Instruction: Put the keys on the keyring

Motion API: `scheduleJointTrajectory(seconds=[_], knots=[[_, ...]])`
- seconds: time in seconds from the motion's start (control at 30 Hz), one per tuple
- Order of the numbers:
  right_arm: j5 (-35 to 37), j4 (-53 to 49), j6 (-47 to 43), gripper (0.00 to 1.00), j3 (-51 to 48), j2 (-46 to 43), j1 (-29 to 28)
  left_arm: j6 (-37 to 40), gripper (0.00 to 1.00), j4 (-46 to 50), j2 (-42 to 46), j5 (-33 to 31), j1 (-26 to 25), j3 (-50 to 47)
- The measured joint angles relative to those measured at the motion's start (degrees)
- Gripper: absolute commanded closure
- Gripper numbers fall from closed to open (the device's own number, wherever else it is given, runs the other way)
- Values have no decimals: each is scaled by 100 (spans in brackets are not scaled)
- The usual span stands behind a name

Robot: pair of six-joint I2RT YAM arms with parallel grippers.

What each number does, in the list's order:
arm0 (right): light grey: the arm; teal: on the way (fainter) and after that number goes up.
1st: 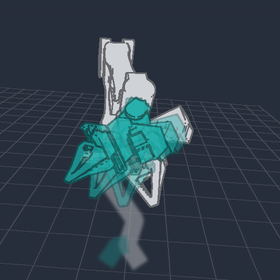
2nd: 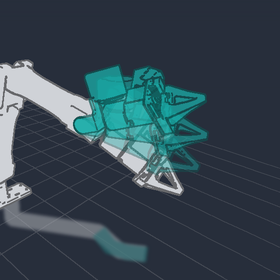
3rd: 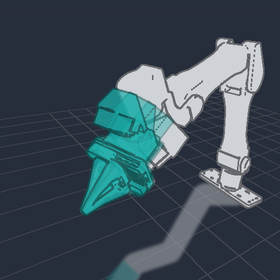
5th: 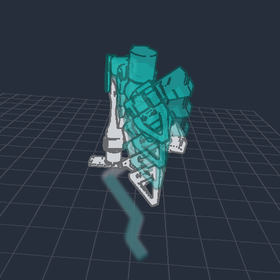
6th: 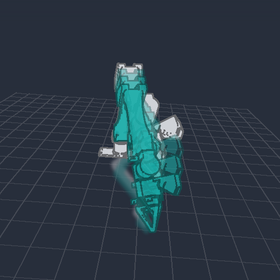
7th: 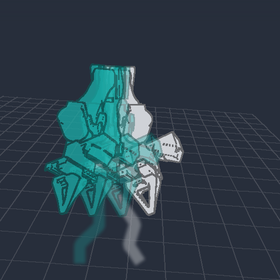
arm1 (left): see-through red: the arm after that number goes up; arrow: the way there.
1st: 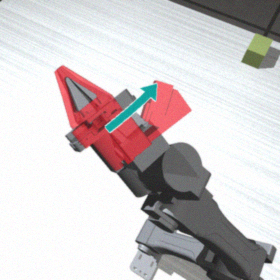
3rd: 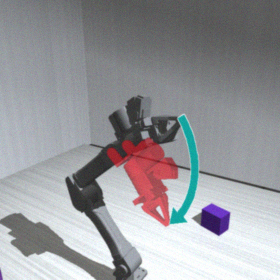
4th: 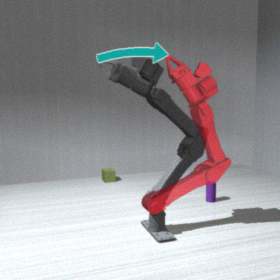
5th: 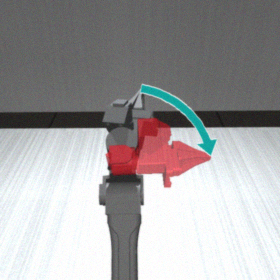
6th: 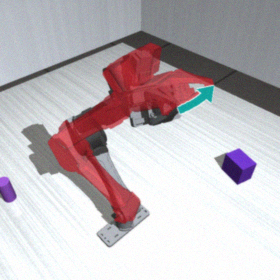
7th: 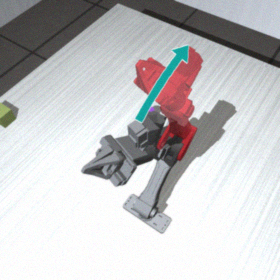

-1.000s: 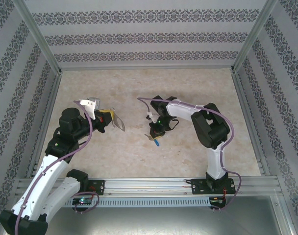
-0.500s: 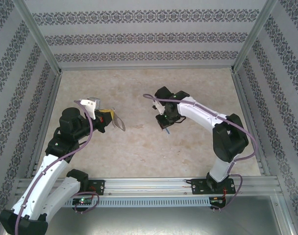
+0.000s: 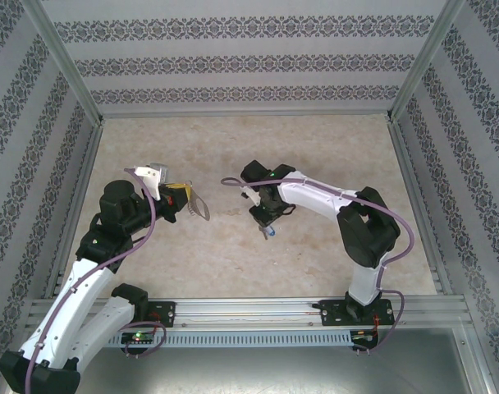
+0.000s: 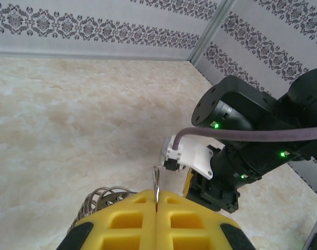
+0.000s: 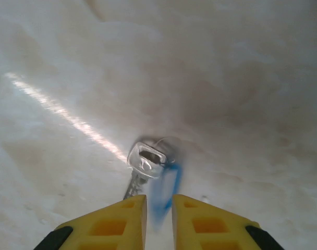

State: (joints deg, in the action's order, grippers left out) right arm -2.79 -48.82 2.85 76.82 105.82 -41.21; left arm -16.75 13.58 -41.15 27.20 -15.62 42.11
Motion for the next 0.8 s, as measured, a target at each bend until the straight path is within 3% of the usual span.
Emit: scheduleJointTrajectory(seconds=[0.1,0.33,0.8], knots=[[-402,153,42,66,-236,-7,22,0,100,2,0,2,0,0],[-872,245,192,66,-614,-275,326,-2,100,4,11,-2,0,0],[-1676,59,323,67,225,468,417,-2,100,181,162,-26,0,0]])
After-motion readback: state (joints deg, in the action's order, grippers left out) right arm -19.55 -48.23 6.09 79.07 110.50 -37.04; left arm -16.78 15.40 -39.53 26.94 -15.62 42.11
